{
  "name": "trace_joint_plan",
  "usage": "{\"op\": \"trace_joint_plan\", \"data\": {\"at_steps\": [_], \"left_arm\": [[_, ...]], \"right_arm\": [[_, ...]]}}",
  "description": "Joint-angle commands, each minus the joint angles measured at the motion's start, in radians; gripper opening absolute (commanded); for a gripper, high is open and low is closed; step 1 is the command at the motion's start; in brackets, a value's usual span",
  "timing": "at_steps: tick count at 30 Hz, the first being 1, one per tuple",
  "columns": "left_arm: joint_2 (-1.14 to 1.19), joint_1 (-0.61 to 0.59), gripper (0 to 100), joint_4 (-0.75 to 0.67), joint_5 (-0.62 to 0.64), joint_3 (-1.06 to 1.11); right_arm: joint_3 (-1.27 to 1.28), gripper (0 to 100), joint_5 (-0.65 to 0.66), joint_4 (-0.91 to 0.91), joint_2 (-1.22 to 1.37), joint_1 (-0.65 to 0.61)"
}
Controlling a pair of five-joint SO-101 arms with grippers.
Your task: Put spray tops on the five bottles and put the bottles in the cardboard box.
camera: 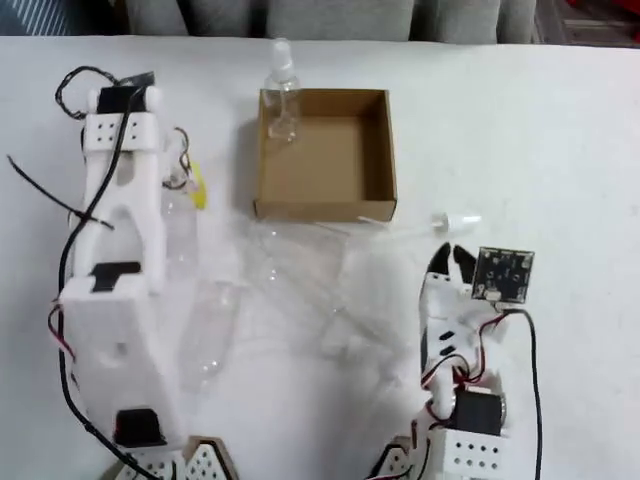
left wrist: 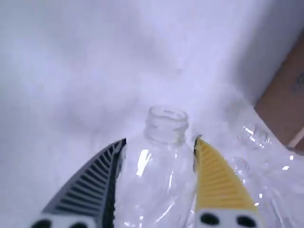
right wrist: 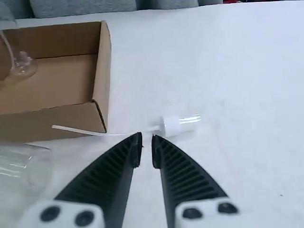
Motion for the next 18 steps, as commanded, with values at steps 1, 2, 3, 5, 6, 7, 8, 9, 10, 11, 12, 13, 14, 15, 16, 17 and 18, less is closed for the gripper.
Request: {"op": "trace_joint_plan", "data": {"at_steps": [1,2,3,5,6,7,8,9,10,11,12,13,14,15,16,17,18], "left_arm": [[-0.211,-0.01,2,-0.1,-0.017,0.201],[-0.249,-0.012,2,-0.123,-0.017,0.25],[-0.289,-0.012,2,-0.147,-0.021,0.298],[-0.374,-0.007,2,-0.203,-0.069,0.402],[-0.412,-0.005,2,-0.236,-0.091,0.456],[-0.446,-0.005,2,-0.272,-0.106,0.506],[-0.476,-0.005,2,-0.308,-0.114,0.559],[-0.501,-0.005,2,-0.344,-0.121,0.609],[-0.519,-0.008,2,-0.377,-0.121,0.66],[-0.533,-0.01,2,-0.411,-0.123,0.706],[-0.542,-0.012,2,-0.446,-0.123,0.752],[-0.547,-0.012,2,-0.479,-0.123,0.793],[-0.549,-0.013,2,-0.509,-0.123,0.83],[-0.55,-0.015,2,-0.539,-0.123,0.862],[-0.553,-0.019,2,-0.563,-0.123,0.885],[-0.553,-0.024,2,-0.577,-0.124,0.898],[-0.553,-0.024,2,-0.588,-0.124,0.902]], "right_arm": [[-0.068,1.5,0.006,0.033,0.008,0.035],[-0.098,1.5,0.006,0.056,0.027,0.036],[-0.129,1.5,0.006,0.074,0.056,0.036],[-0.18,1.7,0.006,0.082,0.151,0.036],[-0.201,1.7,0.006,0.077,0.213,0.035],[-0.224,1.8,0.006,0.064,0.28,0.035],[-0.252,1.8,0.006,0.053,0.349,0.035],[-0.287,1.8,0.006,0.047,0.421,0.035],[-0.333,1.8,0.006,0.051,0.496,0.036],[-0.382,1.8,0.005,0.062,0.568,0.036],[-0.434,1.8,0.0,0.077,0.641,0.036],[-0.491,1.8,-0.021,0.101,0.713,0.036],[-0.546,1.8,-0.049,0.131,0.78,0.036],[-0.606,1.8,-0.074,0.165,0.845,0.036],[-0.667,1.8,-0.095,0.203,0.906,0.036],[-0.726,1.8,-0.118,0.239,0.963,0.036],[-0.784,1.8,-0.146,0.274,1.023,0.036]]}}
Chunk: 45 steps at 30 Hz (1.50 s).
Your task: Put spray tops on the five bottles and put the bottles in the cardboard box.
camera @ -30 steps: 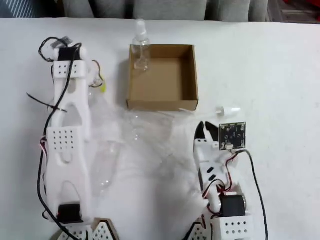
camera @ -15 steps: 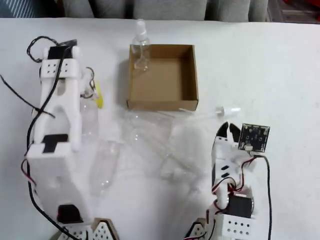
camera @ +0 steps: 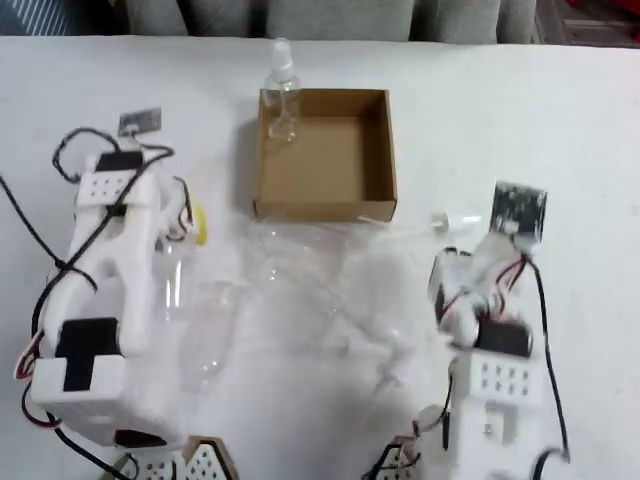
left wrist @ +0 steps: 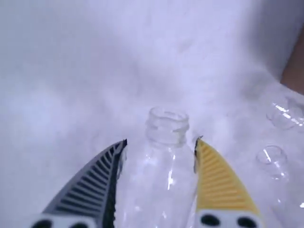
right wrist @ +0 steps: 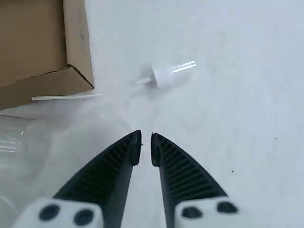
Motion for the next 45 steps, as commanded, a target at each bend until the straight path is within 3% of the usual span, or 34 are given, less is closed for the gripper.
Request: {"op": "trace_joint_plan", "data": {"at_steps": [1,14,19,26,34,39,45], "left_arm": [[-0.068,-0.025,2,-0.092,-0.014,0.041],[-0.068,-0.028,2,-0.092,-0.014,0.038],[-0.068,-0.045,2,-0.092,-0.057,0.037],[-0.061,-0.044,2,-0.138,-0.089,0.044],[-0.061,-0.041,2,-0.14,-0.091,0.046],[-0.061,-0.041,2,-0.14,-0.091,0.046],[-0.059,-0.039,2,-0.14,-0.091,0.048]], "right_arm": [[-0.255,1.8,-0.092,0.117,0.214,0.01],[-0.582,2.2,-0.344,0.174,0.593,-0.045],[-0.729,13.5,-0.446,0.182,0.765,-0.059],[-0.944,10.8,-0.546,0.214,1.03,-0.062],[-1.091,22.8,-0.689,0.334,1.153,-0.024],[-1.117,24.5,-0.706,0.344,1.213,-0.01],[-1.117,24.5,-0.706,0.209,1.287,-0.004]]}}
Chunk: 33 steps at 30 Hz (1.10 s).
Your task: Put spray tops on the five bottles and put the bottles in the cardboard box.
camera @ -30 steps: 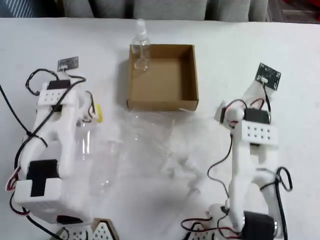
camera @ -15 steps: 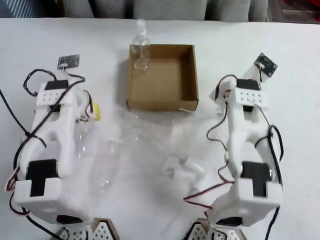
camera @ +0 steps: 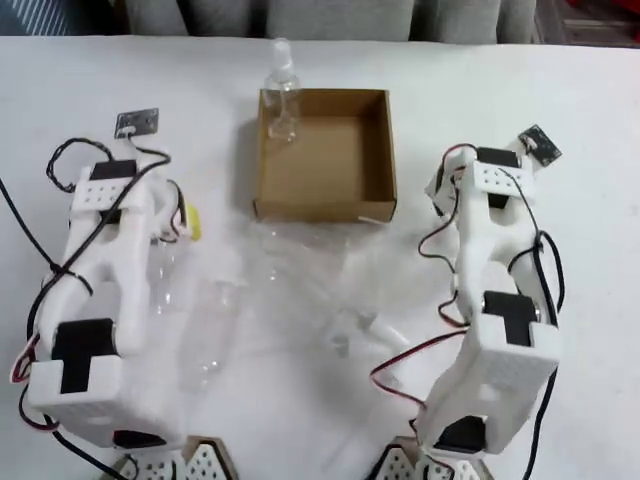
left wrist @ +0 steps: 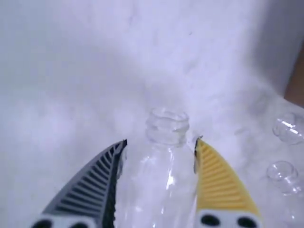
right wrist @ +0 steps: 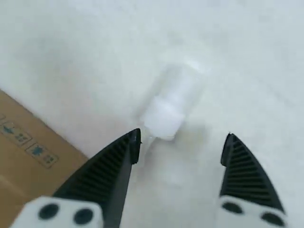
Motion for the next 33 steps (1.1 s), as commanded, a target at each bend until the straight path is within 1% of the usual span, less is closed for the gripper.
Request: {"op": "trace_joint_plan", "data": {"at_steps": [1,8,11,13,14,16,17,18,19,21,24,27,30,33], "left_arm": [[-0.056,-0.007,2,-0.02,-0.008,0.003],[-0.056,-0.007,2,-0.02,-0.008,0.003],[-0.056,-0.007,2,-0.02,-0.008,0.003],[-0.056,-0.007,2,-0.02,-0.008,0.003],[-0.056,-0.007,2,-0.02,-0.008,0.005],[-0.056,-0.007,2,-0.023,-0.008,0.017],[-0.058,-0.007,2,-0.023,-0.008,0.017],[-0.058,-0.007,2,-0.023,-0.008,0.018],[-0.058,-0.008,2,-0.023,-0.008,0.018],[-0.061,-0.008,2,-0.023,-0.005,0.021],[-0.065,-0.007,2,-0.012,0.0,0.023],[-0.073,-0.008,2,0.037,0.0,0.0],[-0.147,-0.007,2,0.094,0.0,-0.017],[-0.298,0.005,2,0.126,-0.002,-0.014]], "right_arm": [[-0.044,24.4,-0.009,-0.059,0.001,0.019],[-0.072,24.3,-0.002,-0.081,0.082,0.05],[-0.123,24.0,0.0,-0.053,0.157,0.05],[-0.192,19.3,0.002,0.013,0.188,0.05],[-0.23,15.0,0.015,0.058,0.194,0.05],[-0.304,2.2,0.087,0.151,0.194,0.051],[-0.338,0.4,0.115,0.199,0.194,0.056],[-0.371,3.6,0.126,0.249,0.193,0.058],[-0.413,4.3,0.124,0.3,0.189,0.061],[-0.482,1.0,0.133,0.381,0.18,0.068],[-0.575,1.5,0.133,0.487,0.163,0.085],[-0.651,1.5,0.135,0.556,0.14,0.11],[-0.718,1.6,0.176,0.622,0.096,0.128],[-0.721,1.6,0.245,0.628,0.018,0.14]]}}
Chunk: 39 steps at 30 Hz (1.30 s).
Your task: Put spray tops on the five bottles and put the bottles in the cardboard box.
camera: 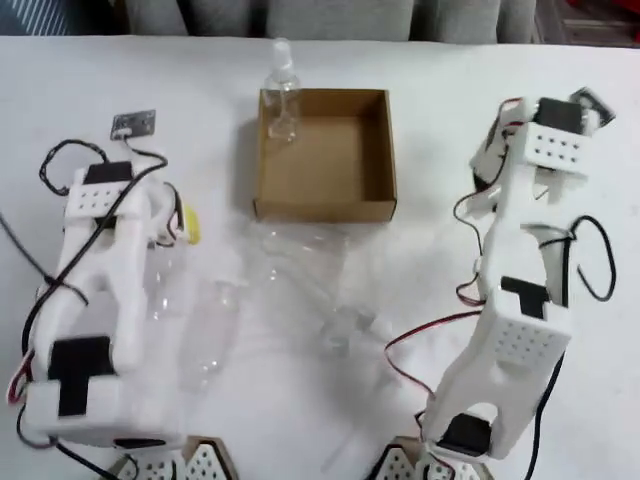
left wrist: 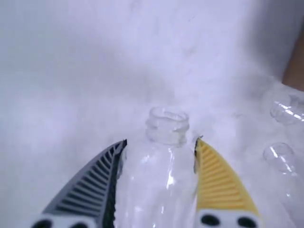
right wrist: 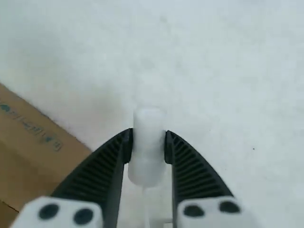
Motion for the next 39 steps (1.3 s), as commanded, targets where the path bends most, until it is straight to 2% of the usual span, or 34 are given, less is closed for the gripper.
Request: {"op": "trace_joint_plan", "data": {"at_steps": [1,6,12,15,19,25,32,39], "left_arm": [[-0.265,0.016,2,0.081,-0.005,-0.043],[-0.496,0.079,2,0.114,-0.006,-0.043],[-0.656,0.127,2,0.106,-0.006,-0.044],[-0.722,0.17,2,0.106,-0.006,-0.043],[-0.796,0.255,2,0.101,-0.006,-0.043],[-0.947,0.397,2,-0.051,-0.006,0.081],[-1.233,0.495,2,-0.321,-0.005,0.436],[-1.511,0.562,2,-0.503,0.0,0.707]], "right_arm": [[-0.038,1.6,0.074,0.038,-0.153,0.021],[0.068,1.6,0.091,0.036,-0.371,0.036],[0.132,1.6,0.107,0.035,-0.651,0.027],[0.13,1.6,0.229,0.033,-0.766,0.016],[0.137,1.8,0.362,0.022,-0.845,-0.061],[0.132,1.7,0.517,0.015,-0.852,-0.183],[0.132,1.7,0.523,-0.116,-0.906,-0.251],[0.137,1.7,0.522,-0.122,-0.96,-0.371]]}}
